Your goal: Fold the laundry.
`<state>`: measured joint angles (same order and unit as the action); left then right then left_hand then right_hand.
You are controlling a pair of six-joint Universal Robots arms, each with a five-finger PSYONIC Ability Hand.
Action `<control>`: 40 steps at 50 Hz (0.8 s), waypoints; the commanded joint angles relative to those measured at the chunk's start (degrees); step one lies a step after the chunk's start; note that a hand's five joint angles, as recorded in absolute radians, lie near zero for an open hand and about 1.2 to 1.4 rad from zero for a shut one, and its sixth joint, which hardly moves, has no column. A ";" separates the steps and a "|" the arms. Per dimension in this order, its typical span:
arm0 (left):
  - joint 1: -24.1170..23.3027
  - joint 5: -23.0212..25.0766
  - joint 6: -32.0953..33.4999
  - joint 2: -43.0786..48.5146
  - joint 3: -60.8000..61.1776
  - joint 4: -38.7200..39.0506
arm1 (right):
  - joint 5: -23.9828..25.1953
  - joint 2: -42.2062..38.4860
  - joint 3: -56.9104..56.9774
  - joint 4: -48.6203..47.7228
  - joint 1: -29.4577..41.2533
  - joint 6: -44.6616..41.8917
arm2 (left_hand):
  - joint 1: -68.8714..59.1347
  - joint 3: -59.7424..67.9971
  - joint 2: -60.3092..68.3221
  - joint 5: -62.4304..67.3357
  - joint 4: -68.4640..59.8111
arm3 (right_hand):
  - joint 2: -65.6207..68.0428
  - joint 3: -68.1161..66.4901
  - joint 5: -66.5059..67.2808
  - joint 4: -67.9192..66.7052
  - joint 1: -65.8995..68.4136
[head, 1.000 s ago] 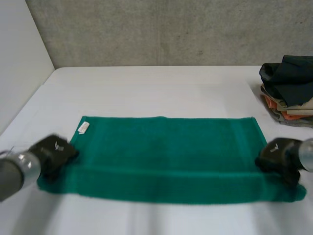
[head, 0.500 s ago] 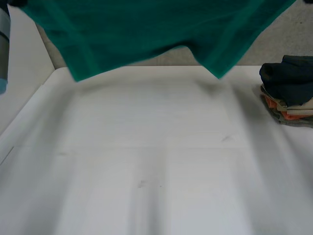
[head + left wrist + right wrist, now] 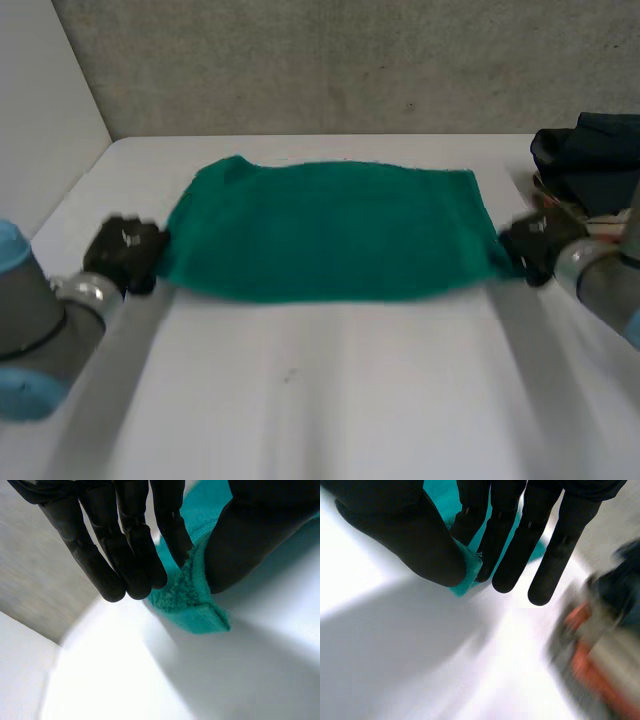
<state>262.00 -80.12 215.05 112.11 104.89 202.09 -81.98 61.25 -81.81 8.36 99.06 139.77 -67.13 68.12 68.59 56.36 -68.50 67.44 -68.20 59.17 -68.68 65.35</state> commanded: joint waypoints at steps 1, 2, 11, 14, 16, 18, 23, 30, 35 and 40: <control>1.14 -2.23 11.26 -14.18 12.53 -18.72 | -3.10 11.95 -9.94 25.97 -6.06 -16.79 | -12.87 11.88 11.41 13.64 -11.50 | 12.56 -11.80 10.83 -11.32 14.65; 1.41 -2.14 12.31 -15.68 13.23 -21.71 | -2.83 13.10 -10.47 28.27 -7.11 -18.99 | -12.87 11.88 11.41 13.64 -11.50 | 12.56 -11.80 10.83 -11.32 14.65; 3.35 2.25 15.84 -18.00 7.20 -32.04 | 3.50 10.23 -3.46 24.35 -10.11 -19.21 | -12.87 11.88 11.41 13.64 -11.50 | 12.56 -11.80 10.83 -11.32 14.65; 2.12 1.46 14.35 -13.69 2.71 -29.92 | 3.41 6.88 -0.90 22.67 -8.89 -15.51 | -12.87 11.88 11.41 13.64 -11.50 | 12.56 -11.80 10.83 -11.32 14.65; 0.27 0.24 12.24 -9.21 -2.39 -27.72 | 3.15 3.80 1.56 20.21 -7.13 -12.17 | -12.87 11.88 11.41 13.64 -11.50 | 12.56 -11.80 10.83 -11.32 14.65; -1.83 -1.43 10.23 -4.30 -8.52 -24.75 | 2.80 1.08 3.49 15.49 -5.81 -9.18 | -12.87 11.88 11.41 13.64 -11.50 | 12.56 -11.80 10.83 -11.32 14.65; -5.18 -4.25 7.85 6.08 -21.10 -19.11 | 1.30 -3.32 6.22 3.61 -3.52 -4.25 | -12.87 11.88 11.41 13.64 -11.50 | 12.56 -11.80 10.83 -11.32 14.65; -7.99 -7.93 7.93 21.01 -40.51 -17.08 | -2.65 -10.25 10.70 -12.46 -0.80 -3.01 | -12.87 11.88 11.41 13.64 -11.50 | 12.56 -11.80 10.83 -11.32 14.65; -8.61 -11.19 9.25 27.71 -50.38 -19.10 | -4.94 -14.48 15.18 -16.88 -0.36 -5.12 | -12.87 11.88 11.41 13.64 -11.50 | 12.56 -11.80 10.83 -11.32 14.65; -9.40 -11.64 10.13 31.58 -55.48 -20.07 | -5.20 -17.65 19.05 -17.15 0.35 -6.00 | -12.87 11.88 11.41 13.64 -11.50 | 12.56 -11.80 10.83 -11.32 14.65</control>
<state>253.16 -90.98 224.05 139.95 54.58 183.43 -86.69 46.67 -66.63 -8.50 98.87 135.14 -67.13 68.12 68.59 56.37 -68.51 67.44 -68.21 59.17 -68.68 65.35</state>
